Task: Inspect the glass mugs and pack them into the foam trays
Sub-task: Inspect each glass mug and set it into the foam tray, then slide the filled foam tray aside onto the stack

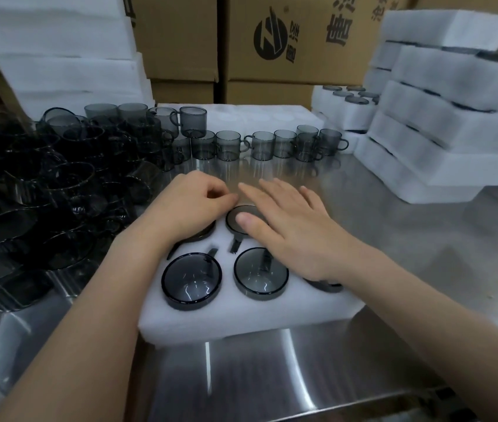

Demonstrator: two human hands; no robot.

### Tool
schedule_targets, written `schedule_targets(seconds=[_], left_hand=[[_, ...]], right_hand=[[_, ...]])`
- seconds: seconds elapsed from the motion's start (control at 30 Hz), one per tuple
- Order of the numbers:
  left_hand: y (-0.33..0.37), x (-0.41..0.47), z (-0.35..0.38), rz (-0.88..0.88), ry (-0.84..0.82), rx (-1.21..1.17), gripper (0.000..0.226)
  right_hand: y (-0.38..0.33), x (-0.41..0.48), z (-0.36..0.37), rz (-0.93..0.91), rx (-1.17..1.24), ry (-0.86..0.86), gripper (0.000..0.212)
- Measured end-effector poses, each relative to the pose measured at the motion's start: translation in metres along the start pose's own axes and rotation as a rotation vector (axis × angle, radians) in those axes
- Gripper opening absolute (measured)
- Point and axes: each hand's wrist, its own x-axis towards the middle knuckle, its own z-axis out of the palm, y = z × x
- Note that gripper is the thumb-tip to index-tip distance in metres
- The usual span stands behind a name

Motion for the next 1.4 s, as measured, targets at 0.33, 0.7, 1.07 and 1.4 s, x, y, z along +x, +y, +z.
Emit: schedule_targets(seconds=[0.33,0.7,1.07,1.4], left_hand=[[0.007,-0.008,-0.004,0.009,0.195,-0.079,0.017],[0.038,-0.114,0.0,-0.237,0.577,-0.279,0.032],[0.055,-0.156,0.034,-0.548,0.477,-0.607,0.063],[0.037,-0.032,0.039,-0.437,0.214,-0.585,0.057]], right_hand=[[0.002,0.003,-0.008,-0.027,0.188,0.083,0.058],[0.057,-0.013,-0.007,0.325,0.751,0.267,0.046],[0.067,-0.022,0.006,0.476,0.879,0.191,0.018],[0.111,-0.05,-0.014,0.746,0.743,0.378,0.02]])
